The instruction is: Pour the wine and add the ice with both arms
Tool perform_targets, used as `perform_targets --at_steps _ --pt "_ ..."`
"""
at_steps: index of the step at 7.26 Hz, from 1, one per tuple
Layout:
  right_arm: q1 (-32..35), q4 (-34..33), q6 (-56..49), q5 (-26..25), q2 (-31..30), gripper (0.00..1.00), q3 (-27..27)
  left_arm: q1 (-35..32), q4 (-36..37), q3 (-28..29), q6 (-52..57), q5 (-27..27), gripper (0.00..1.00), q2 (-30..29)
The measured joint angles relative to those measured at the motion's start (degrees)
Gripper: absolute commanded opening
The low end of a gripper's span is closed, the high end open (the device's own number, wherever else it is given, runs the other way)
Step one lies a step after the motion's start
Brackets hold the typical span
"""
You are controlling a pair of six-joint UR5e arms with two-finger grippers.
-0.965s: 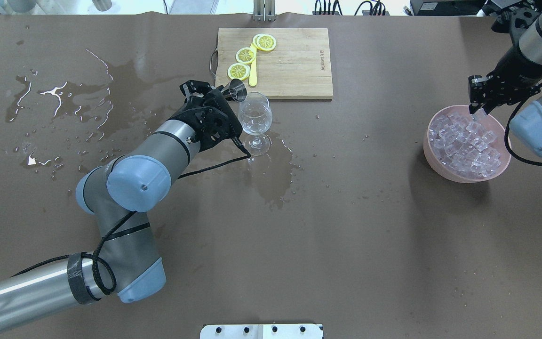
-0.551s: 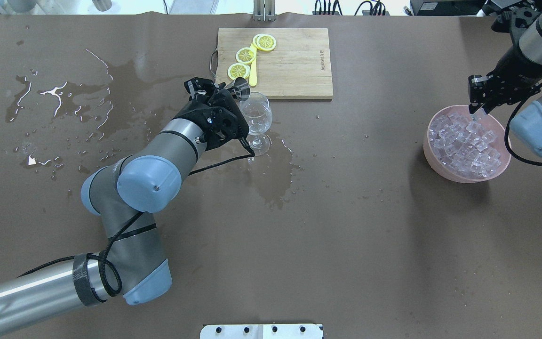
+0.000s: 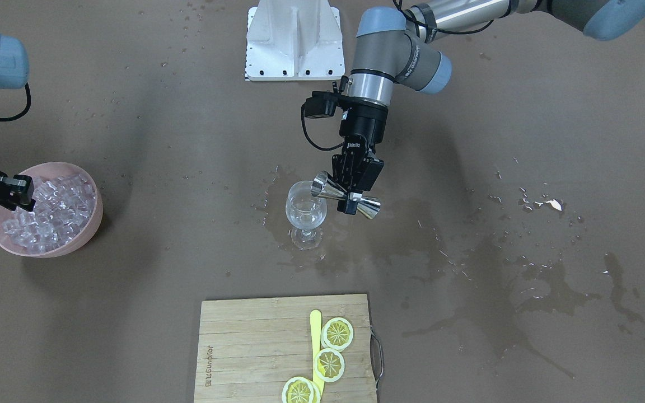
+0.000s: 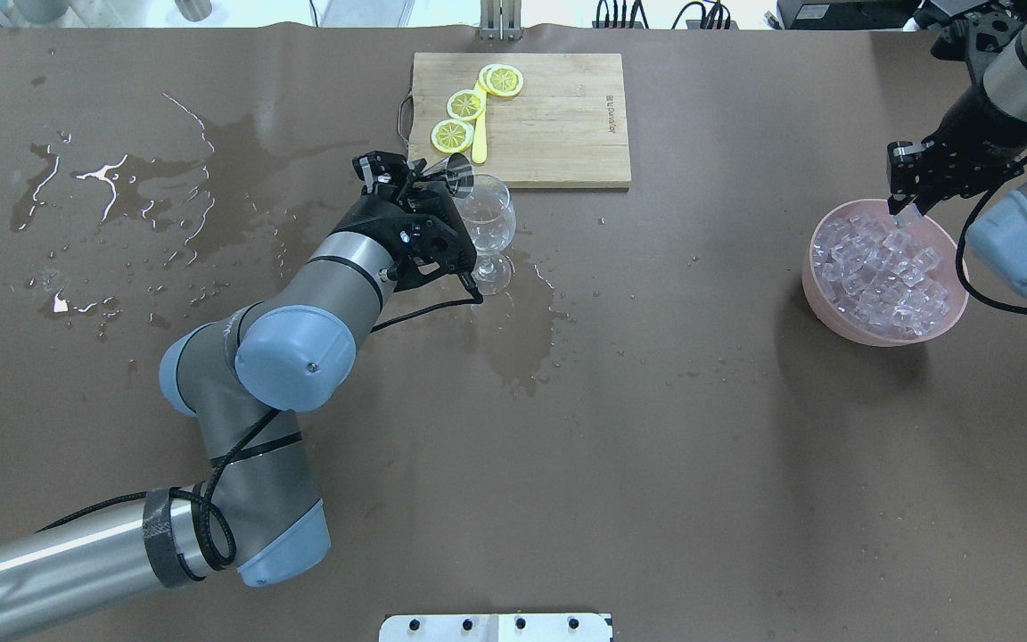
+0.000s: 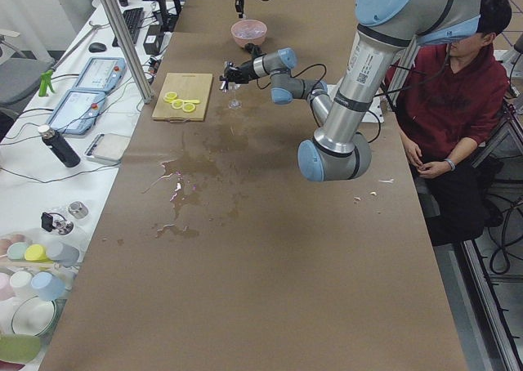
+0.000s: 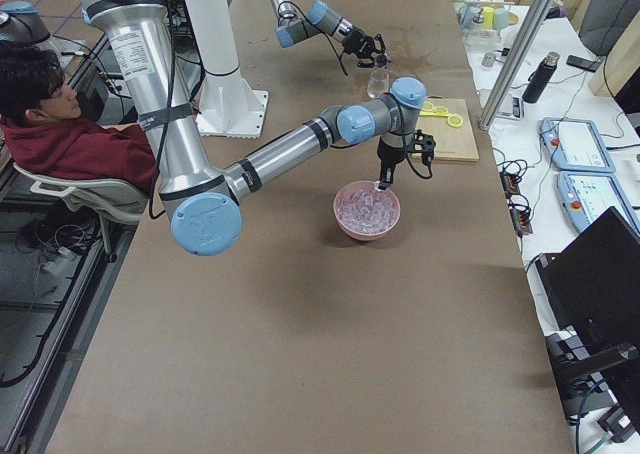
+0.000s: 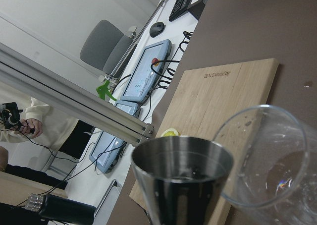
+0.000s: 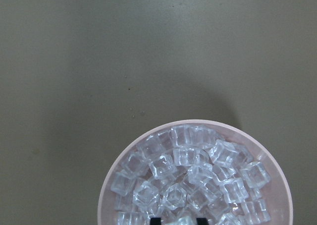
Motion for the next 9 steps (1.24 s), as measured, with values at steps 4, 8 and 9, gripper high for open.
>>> perform_targets --at_steps 4,8,9 --pt "-0.1 0.0 0.0 -0.1 0.0 0.13 -0.3 0.2 2.9 -0.2 3.6 1.5 0.00 -0.9" --pt "-0.1 -0.1 0.0 -0.1 0.4 0.13 -0.1 1.0 4.3 -0.2 7.0 4.4 0.00 -1.0" --pt "-0.1 -0.1 0.0 -0.1 0.4 0.13 -0.1 1.4 5.0 -0.3 8.4 5.3 0.00 -1.2"
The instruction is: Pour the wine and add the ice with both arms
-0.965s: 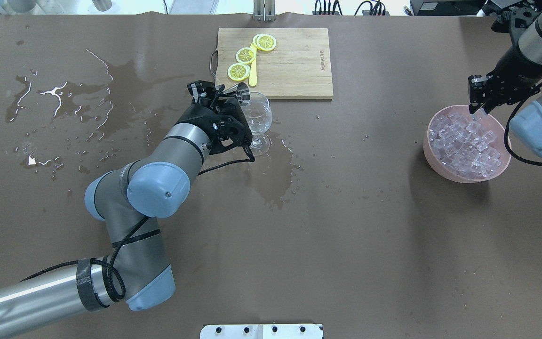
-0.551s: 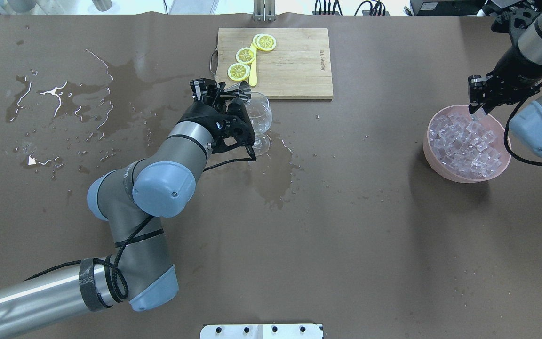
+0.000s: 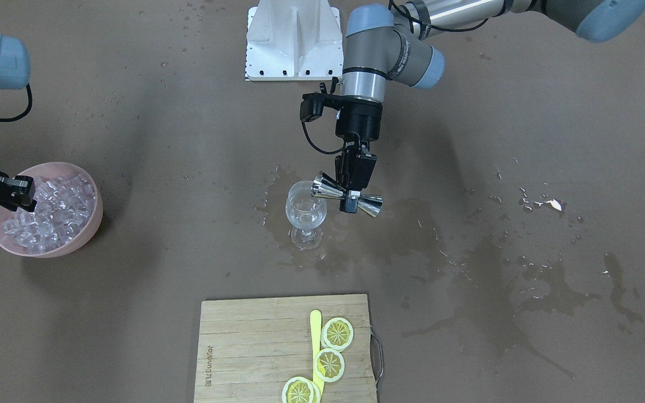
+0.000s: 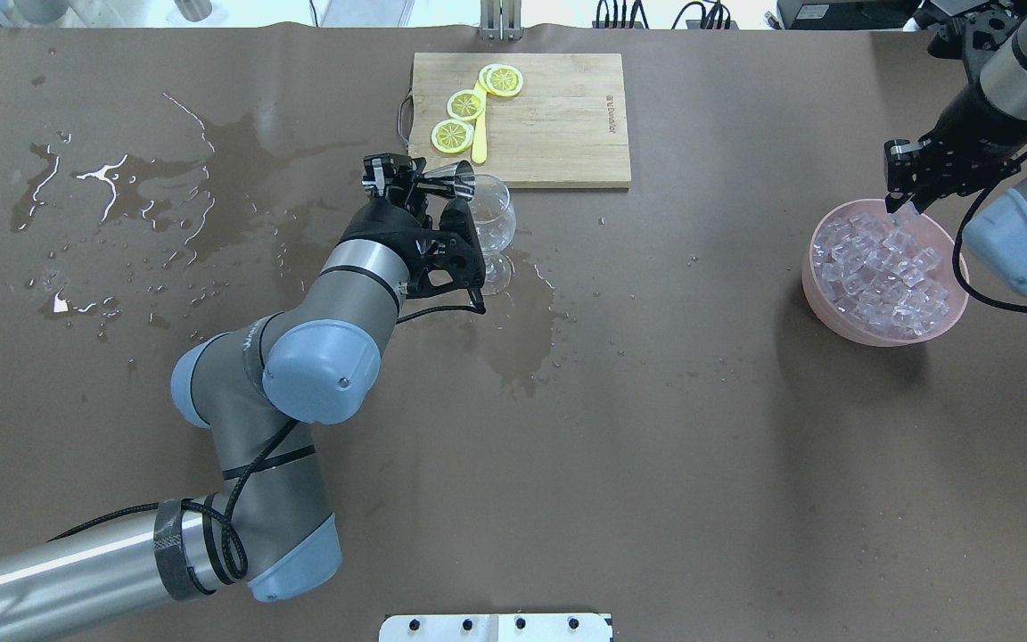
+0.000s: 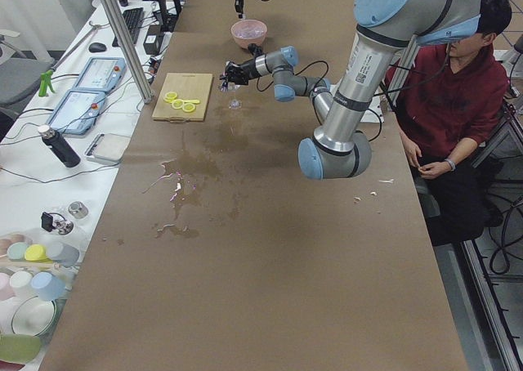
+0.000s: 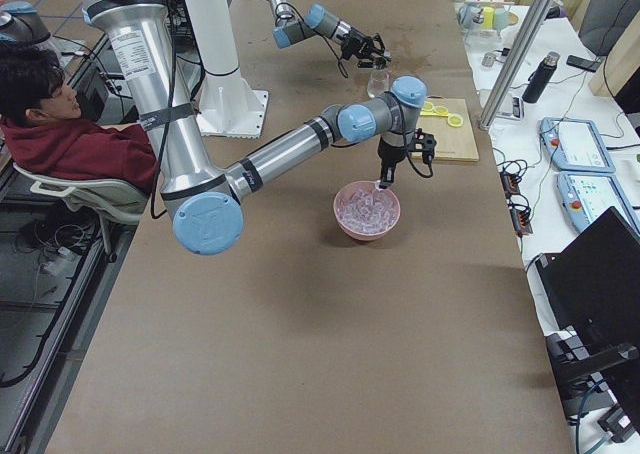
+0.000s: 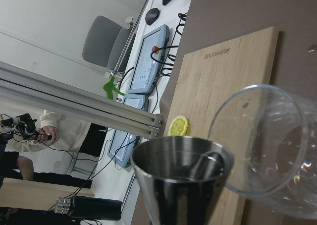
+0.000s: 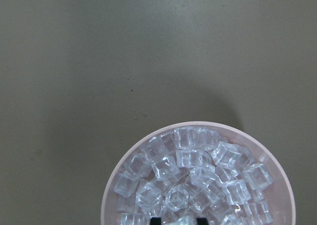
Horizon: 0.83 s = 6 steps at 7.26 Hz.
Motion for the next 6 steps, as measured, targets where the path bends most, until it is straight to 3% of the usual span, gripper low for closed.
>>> perform_targets --at_steps 6 --pt "0.0 0.0 0.0 0.1 0.7 0.13 -0.1 0.5 2.9 -1.0 5.1 2.4 0.00 -0.8"
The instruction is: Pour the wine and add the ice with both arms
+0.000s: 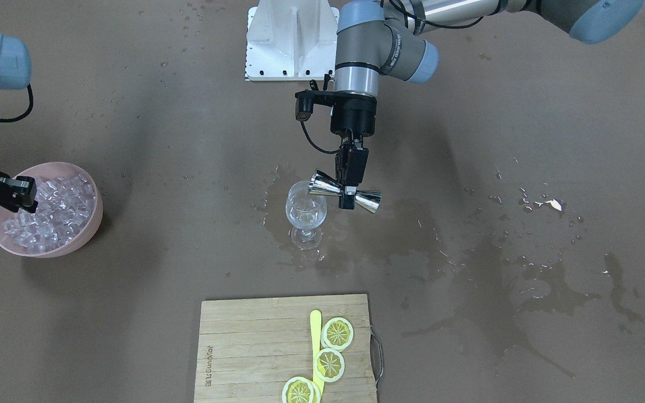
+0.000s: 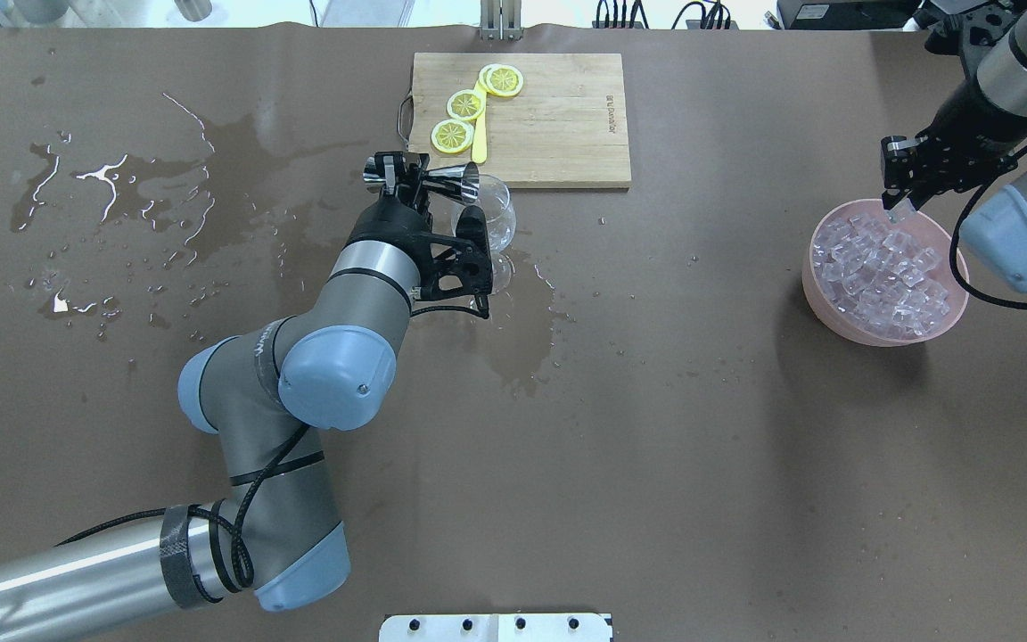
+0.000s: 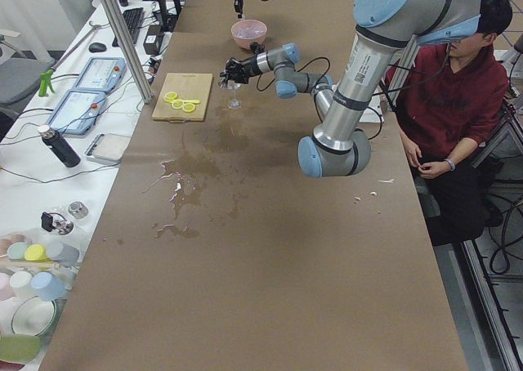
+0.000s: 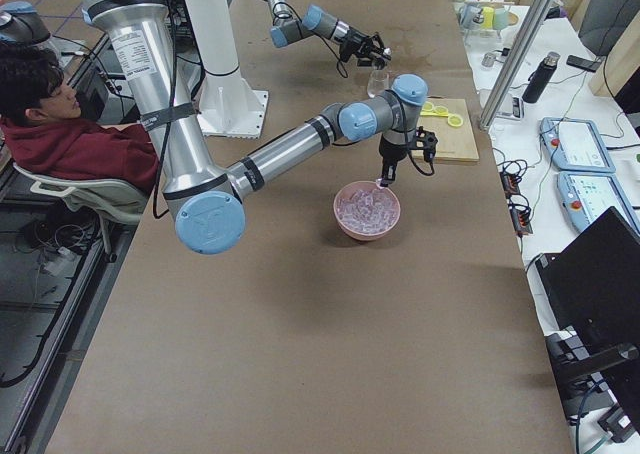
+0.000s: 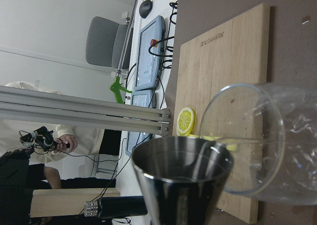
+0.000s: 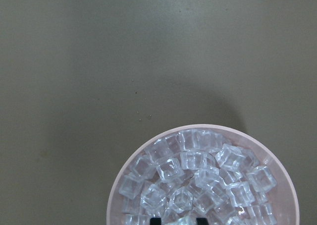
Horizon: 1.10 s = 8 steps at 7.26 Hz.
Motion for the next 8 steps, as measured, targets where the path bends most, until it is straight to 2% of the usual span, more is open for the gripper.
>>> perform_targets --at_steps 8 --pt "-0.7 -0.1 3.8 0.0 4.0 0.12 -0.6 0.0 2.3 -1.0 5.0 2.0 0.00 -0.2"
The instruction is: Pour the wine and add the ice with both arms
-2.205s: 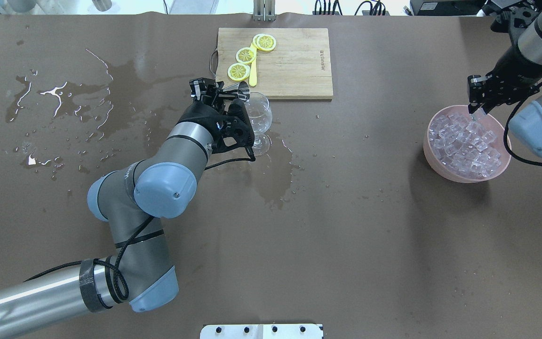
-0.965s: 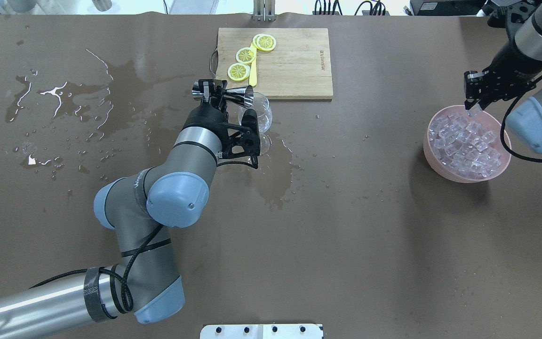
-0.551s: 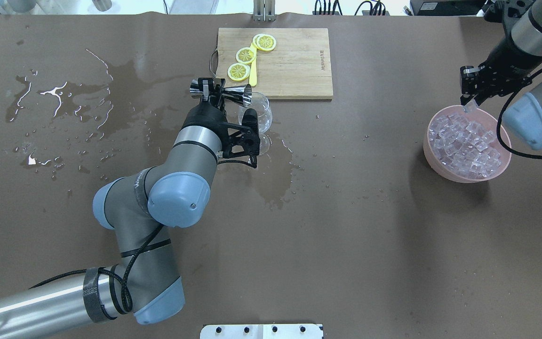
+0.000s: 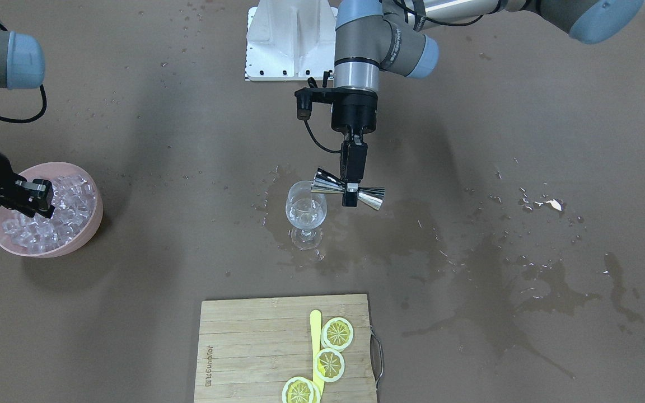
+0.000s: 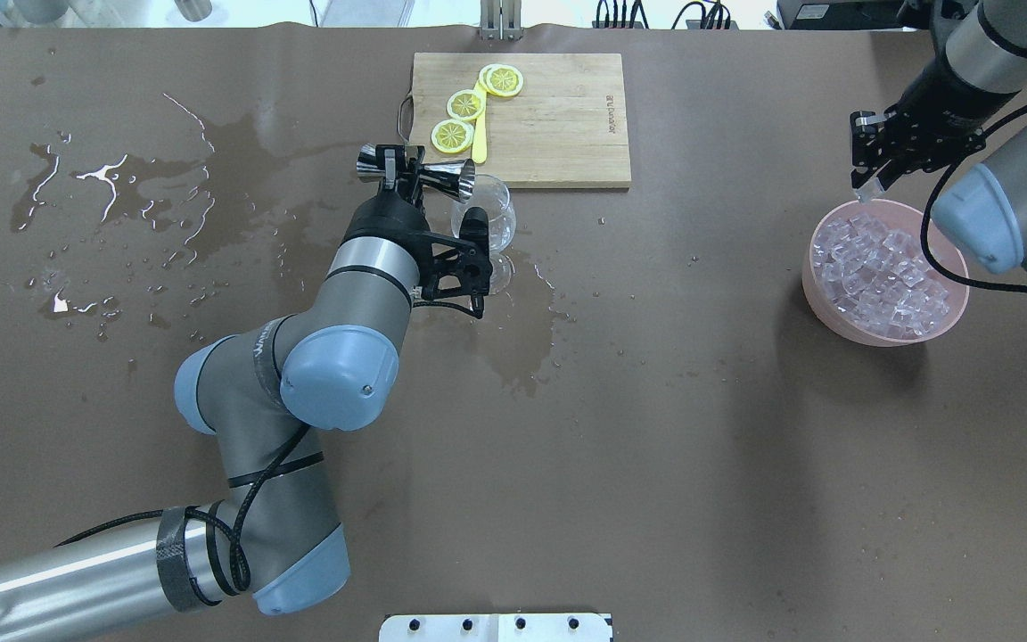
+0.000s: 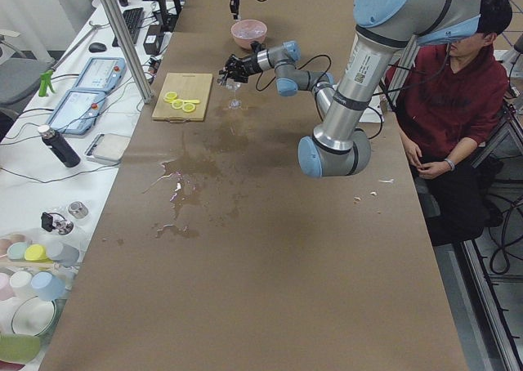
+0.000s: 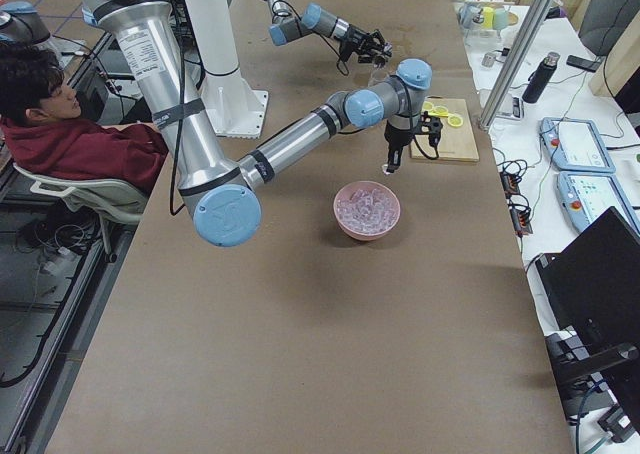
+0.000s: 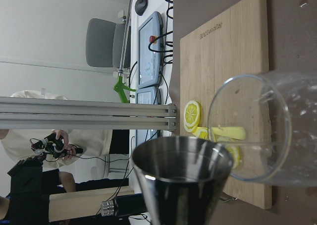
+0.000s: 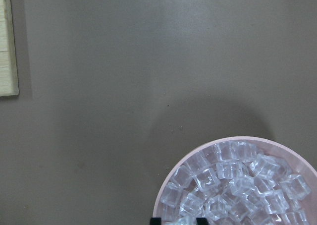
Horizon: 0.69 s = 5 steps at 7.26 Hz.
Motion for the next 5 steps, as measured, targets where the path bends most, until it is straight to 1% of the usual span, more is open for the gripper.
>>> perform_targets --at_steps 1,5 --pt "0.0 -0.2 0.0 0.0 0.4 0.13 -0.1 0.0 0.6 -0.2 1.5 0.4 0.00 -0.2" --pt "-0.1 -3.4 -0.1 0.2 4.0 0.13 -0.1 0.0 6.6 -2.4 3.6 0.9 0.00 -0.6"
